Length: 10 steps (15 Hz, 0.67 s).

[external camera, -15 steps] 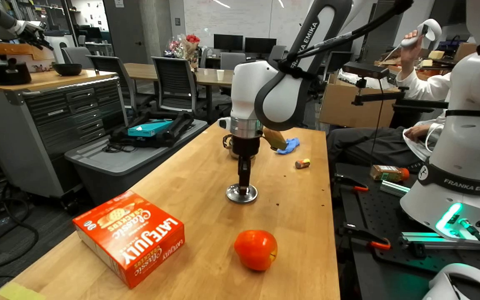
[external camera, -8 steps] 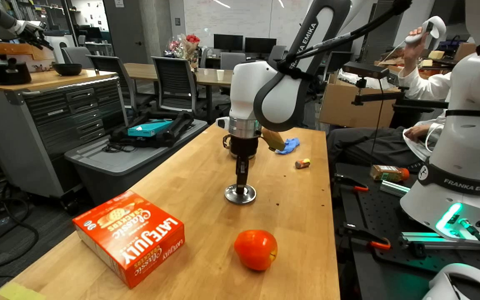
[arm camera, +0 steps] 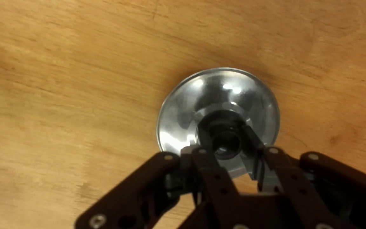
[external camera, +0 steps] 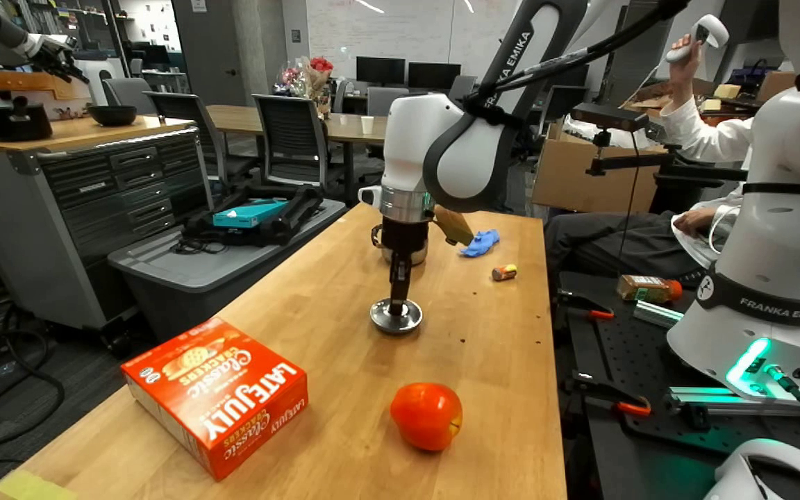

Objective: Put the lid on the kettle

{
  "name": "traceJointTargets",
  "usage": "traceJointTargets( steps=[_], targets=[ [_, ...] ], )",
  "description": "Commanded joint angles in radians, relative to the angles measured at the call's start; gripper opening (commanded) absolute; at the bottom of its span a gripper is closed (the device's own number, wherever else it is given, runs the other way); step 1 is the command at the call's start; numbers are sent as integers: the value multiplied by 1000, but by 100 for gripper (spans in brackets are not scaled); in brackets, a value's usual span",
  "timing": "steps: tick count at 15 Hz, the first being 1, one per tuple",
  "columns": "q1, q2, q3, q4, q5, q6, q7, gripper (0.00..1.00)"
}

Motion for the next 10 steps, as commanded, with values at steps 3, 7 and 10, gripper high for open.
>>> traceJointTargets(
  steps=[3, 7, 10],
  targets=[
    [-70, -111, 5, -6, 34, -75, -10, 16],
    [-105, -188, -19, -21, 63, -91, -9, 16],
    [-120, -243, -49, -35, 82, -97, -9, 16]
  ],
)
